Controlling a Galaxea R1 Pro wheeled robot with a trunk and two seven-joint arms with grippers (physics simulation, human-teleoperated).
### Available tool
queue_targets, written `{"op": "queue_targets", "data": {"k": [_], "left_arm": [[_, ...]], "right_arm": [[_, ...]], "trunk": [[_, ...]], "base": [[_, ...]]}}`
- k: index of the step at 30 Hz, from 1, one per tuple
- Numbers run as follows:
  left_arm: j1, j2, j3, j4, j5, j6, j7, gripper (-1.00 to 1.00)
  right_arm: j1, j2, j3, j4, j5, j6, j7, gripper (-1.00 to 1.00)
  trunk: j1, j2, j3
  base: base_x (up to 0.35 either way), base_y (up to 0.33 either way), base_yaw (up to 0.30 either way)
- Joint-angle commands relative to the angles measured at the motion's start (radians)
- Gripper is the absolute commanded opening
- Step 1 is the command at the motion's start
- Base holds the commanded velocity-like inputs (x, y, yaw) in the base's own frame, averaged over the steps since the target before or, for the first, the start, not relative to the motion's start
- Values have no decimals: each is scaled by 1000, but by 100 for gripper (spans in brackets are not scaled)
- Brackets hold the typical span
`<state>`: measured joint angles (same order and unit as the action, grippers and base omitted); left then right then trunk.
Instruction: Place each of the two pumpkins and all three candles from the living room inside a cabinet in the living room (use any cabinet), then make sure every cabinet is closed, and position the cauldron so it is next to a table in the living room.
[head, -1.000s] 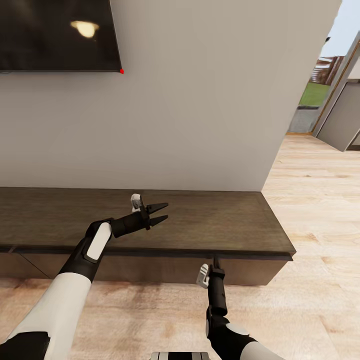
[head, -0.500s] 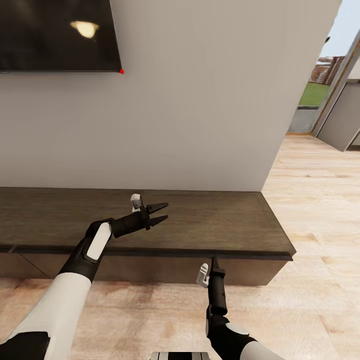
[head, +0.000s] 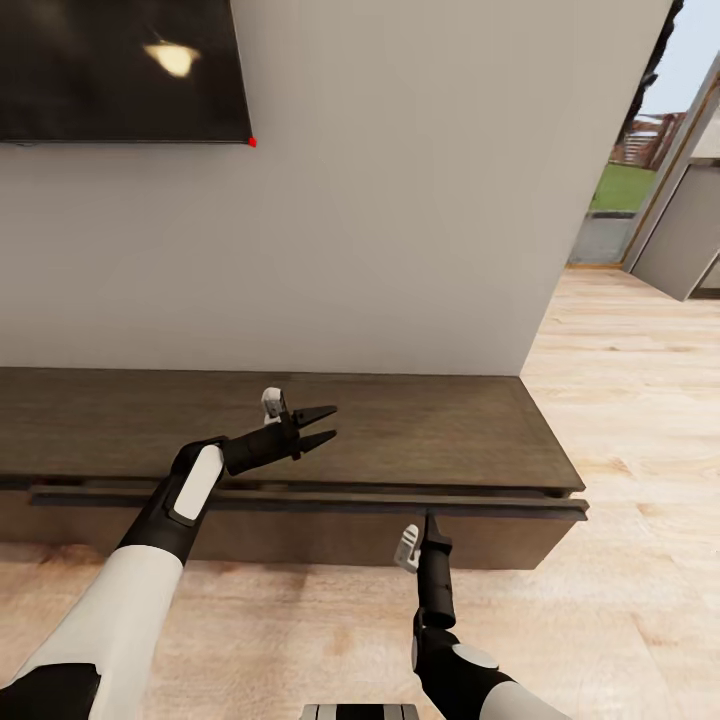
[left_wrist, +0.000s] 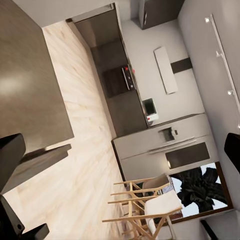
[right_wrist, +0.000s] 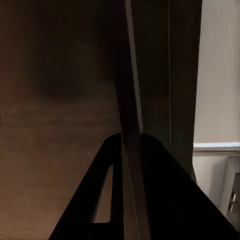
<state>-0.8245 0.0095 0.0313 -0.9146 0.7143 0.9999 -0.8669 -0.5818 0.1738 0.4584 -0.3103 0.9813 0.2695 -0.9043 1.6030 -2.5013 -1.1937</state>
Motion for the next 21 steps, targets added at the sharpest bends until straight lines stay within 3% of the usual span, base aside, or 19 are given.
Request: {"op": "queue_targets", "data": {"k": [1,15,21], "left_arm": [[0,0,1,0,-3,3,-4,100],[-1,0,1,2,-4,-9,-4,100],[-1,0,1,1,-4,-9,-5,100]], "right_arm": [[0,1,12,2,6,-3,-2,-100],[0,1,12,2,7,-4,-17,-100],[0,1,12,3,7,-3,-18,-100]], "trunk": [[0,0,-1],[0,0,-1],[0,0,-1]], "base": [[-8,1,0],[-152,0,0],[-296,0,0]]}}
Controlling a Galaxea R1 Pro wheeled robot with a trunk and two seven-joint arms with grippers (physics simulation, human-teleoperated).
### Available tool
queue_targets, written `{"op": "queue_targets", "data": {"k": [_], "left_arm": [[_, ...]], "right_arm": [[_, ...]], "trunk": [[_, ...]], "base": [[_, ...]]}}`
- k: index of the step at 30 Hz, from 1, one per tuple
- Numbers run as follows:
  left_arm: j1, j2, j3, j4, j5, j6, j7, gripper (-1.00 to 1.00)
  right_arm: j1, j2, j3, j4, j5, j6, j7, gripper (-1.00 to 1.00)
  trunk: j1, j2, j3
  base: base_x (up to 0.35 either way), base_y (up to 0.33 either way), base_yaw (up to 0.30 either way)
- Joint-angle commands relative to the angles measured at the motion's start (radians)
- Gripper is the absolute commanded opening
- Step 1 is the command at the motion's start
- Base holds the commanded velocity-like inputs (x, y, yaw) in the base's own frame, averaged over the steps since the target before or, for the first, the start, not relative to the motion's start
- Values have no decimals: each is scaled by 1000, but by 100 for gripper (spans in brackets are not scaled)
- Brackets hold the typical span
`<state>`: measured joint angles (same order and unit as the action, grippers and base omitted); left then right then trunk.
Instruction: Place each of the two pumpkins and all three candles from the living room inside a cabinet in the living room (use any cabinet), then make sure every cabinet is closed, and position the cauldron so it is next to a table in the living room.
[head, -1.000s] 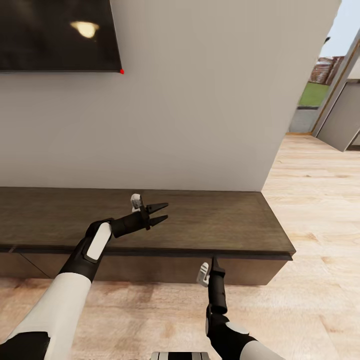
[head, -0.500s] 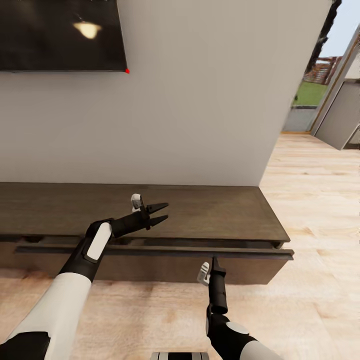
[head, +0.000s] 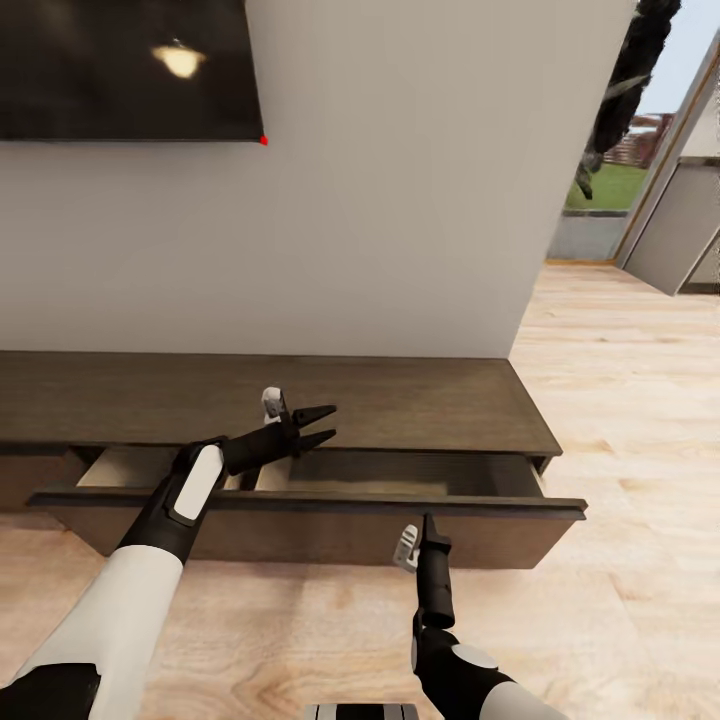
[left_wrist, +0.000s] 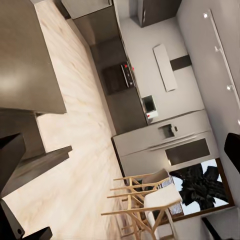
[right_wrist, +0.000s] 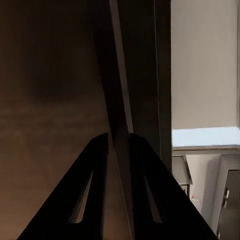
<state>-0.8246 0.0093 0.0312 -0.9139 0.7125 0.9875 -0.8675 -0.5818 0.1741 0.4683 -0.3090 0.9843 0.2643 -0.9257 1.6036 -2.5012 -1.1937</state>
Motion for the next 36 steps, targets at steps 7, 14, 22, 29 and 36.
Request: {"op": "queue_targets", "data": {"k": [7,14,22,29,36], "left_arm": [[0,0,1,0,-2,3,-4,100],[0,0,1,1,-2,3,-4,100],[0,1,1,1,-2,3,-4,100],[0,1,1,1,-2,3,-4,100],[0,1,1,1,-2,3,-4,100]], "right_arm": [[0,0,3,3,4,2,4,-100],[0,0,3,3,4,1,4,-100],[0,0,3,3,4,1,5,-100],[0,0,3,2,5,1,4,-100],[0,0,4,7,7,1,4,-100]], "trunk": [[-1,0,-1],[-1,0,-1],[-1,0,-1],[-1,0,-1],[-1,0,-1]], "base": [[-342,0,0],[-343,0,0],[-235,0,0],[-8,0,0],[-167,0,0]]}}
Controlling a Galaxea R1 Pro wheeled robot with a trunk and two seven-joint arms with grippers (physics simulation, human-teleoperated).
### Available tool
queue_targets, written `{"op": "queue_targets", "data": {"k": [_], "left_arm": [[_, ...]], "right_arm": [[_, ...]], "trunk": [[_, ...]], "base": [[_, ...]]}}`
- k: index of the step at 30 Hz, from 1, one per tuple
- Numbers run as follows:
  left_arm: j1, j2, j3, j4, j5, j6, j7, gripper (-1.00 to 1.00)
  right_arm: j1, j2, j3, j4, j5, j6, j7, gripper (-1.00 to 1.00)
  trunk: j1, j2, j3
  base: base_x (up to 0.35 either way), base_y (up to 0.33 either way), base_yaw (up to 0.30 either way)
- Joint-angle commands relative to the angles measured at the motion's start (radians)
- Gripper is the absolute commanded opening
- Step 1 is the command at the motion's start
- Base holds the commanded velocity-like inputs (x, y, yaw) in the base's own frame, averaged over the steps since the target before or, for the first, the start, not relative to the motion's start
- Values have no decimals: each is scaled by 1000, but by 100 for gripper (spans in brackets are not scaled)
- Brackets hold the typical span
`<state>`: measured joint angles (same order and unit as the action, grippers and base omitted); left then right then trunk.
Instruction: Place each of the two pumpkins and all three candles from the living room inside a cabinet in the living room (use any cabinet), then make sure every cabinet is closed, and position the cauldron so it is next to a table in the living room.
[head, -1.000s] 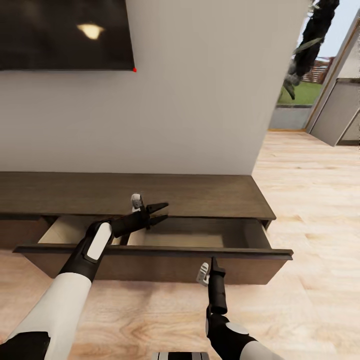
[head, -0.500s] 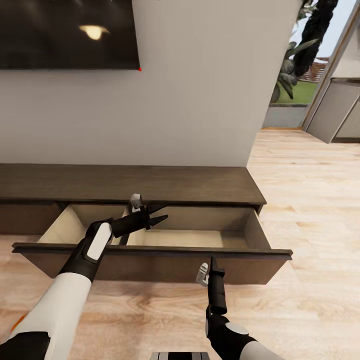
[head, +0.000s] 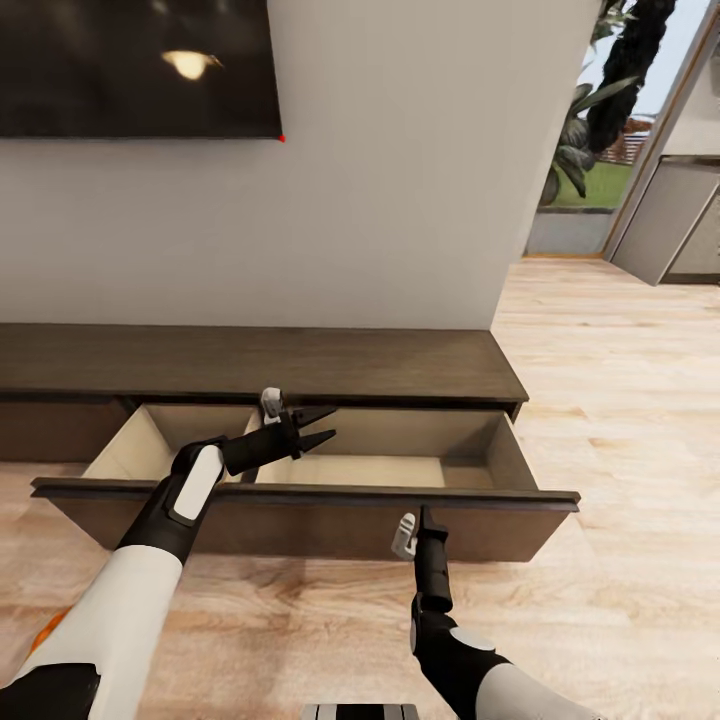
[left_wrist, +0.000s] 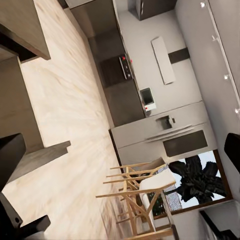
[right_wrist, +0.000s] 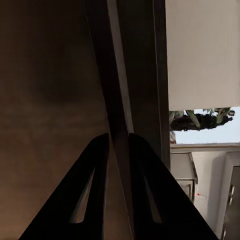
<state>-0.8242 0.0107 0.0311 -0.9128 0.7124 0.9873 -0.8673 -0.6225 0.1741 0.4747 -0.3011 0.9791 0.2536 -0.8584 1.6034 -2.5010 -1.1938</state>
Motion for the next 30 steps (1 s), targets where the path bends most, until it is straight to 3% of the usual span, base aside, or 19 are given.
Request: {"op": "queue_targets", "data": {"k": [1,11,12,30], "left_arm": [[-1,0,1,0,-2,4,-4,100],[0,0,1,0,-2,4,-4,100],[0,0,1,0,-2,4,-4,100],[0,-1,1,-1,-2,4,-3,100]], "right_arm": [[41,0,-3,0,12,12,-63,-100],[41,0,-2,2,14,12,-63,-100],[41,0,-2,2,13,12,-63,100],[41,0,-2,-2,9,12,-62,100]], "trunk": [[-1,0,-1],[-1,0,-1],[-1,0,-1],[-1,0,7]], "base": [[-36,0,0],[-7,0,0],[0,0,0],[0,0,0]]}}
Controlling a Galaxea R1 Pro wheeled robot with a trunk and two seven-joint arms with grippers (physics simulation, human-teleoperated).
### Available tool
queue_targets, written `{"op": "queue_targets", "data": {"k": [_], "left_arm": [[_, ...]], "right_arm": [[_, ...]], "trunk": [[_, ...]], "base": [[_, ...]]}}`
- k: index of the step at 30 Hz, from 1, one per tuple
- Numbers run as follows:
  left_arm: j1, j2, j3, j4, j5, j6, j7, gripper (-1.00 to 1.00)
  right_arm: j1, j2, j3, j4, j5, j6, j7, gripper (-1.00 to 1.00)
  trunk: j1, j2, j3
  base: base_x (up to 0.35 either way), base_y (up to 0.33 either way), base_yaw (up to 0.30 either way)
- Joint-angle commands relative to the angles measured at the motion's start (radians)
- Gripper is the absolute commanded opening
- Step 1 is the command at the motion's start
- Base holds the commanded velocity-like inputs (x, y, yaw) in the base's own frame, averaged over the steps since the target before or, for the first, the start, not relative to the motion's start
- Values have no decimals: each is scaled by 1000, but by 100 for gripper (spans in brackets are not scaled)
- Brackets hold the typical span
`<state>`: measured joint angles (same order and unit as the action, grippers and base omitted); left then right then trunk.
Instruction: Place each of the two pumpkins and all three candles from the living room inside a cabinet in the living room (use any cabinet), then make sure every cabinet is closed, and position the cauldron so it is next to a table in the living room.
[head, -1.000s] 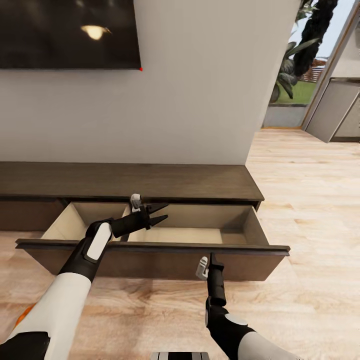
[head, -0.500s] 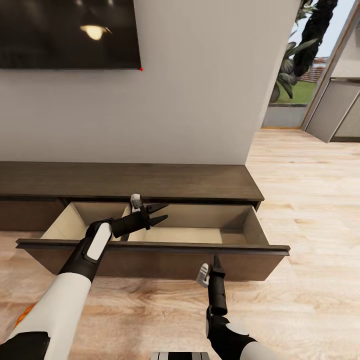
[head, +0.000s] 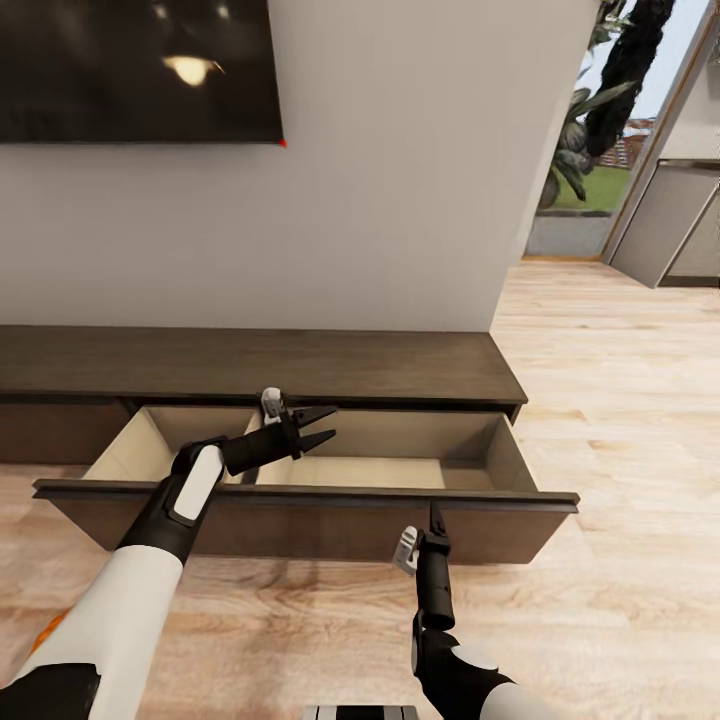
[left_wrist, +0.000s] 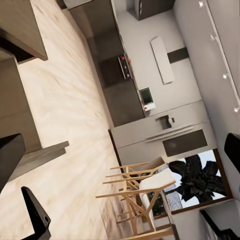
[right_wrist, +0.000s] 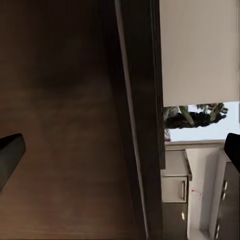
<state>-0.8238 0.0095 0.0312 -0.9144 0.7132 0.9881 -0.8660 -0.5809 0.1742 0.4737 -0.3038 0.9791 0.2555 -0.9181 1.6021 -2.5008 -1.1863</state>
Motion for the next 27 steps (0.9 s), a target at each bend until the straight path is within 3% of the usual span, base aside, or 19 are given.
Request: {"op": "queue_targets", "data": {"k": [1,5,15,23,27], "left_arm": [[-1,0,1,-1,-3,4,-4,100],[0,0,2,0,-3,3,-3,100],[-1,0,4,1,-4,4,3,100],[-1,1,5,0,-5,4,4,100],[0,3,24,1,-5,4,4,100]], "right_arm": [[0,0,-1,1,9,10,-2,100],[0,0,-1,2,9,10,-1,100],[1,0,-3,4,9,10,2,100],[3,0,-3,5,9,9,6,100],[3,0,-2,2,6,3,9,100]], "trunk": [[-1,0,3],[-4,5,18],[-43,75,50],[-73,131,75],[-89,159,87]], "base": [[0,0,0],[0,0,0],[-10,0,0],[-247,0,0],[-37,0,0]]}}
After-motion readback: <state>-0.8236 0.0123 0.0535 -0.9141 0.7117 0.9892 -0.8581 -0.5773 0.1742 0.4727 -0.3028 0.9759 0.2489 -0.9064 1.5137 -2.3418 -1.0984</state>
